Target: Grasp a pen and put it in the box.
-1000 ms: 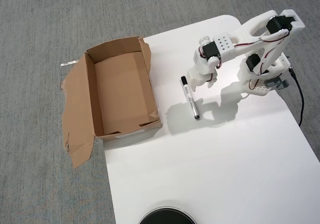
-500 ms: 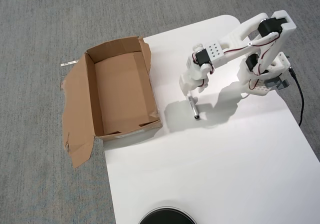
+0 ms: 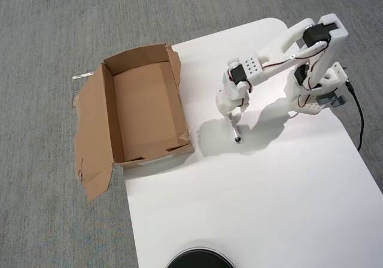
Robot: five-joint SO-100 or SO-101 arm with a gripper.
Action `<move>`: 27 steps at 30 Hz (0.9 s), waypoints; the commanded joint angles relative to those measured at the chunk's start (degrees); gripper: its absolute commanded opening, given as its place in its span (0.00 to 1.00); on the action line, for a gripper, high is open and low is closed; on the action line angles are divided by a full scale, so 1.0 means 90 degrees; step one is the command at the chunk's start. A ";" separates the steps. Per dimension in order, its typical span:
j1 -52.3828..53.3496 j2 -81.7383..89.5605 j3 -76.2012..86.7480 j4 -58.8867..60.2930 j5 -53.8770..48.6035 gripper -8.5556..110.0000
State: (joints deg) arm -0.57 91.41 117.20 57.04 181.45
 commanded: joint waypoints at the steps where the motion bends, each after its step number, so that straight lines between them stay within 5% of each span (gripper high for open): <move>1: -0.0034 -0.0020 -0.0171 -0.0010 -0.0015 0.24; 27: -0.0044 -0.1152 -0.0298 -0.1387 -0.0015 0.24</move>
State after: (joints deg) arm -0.57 82.00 114.39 45.44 181.54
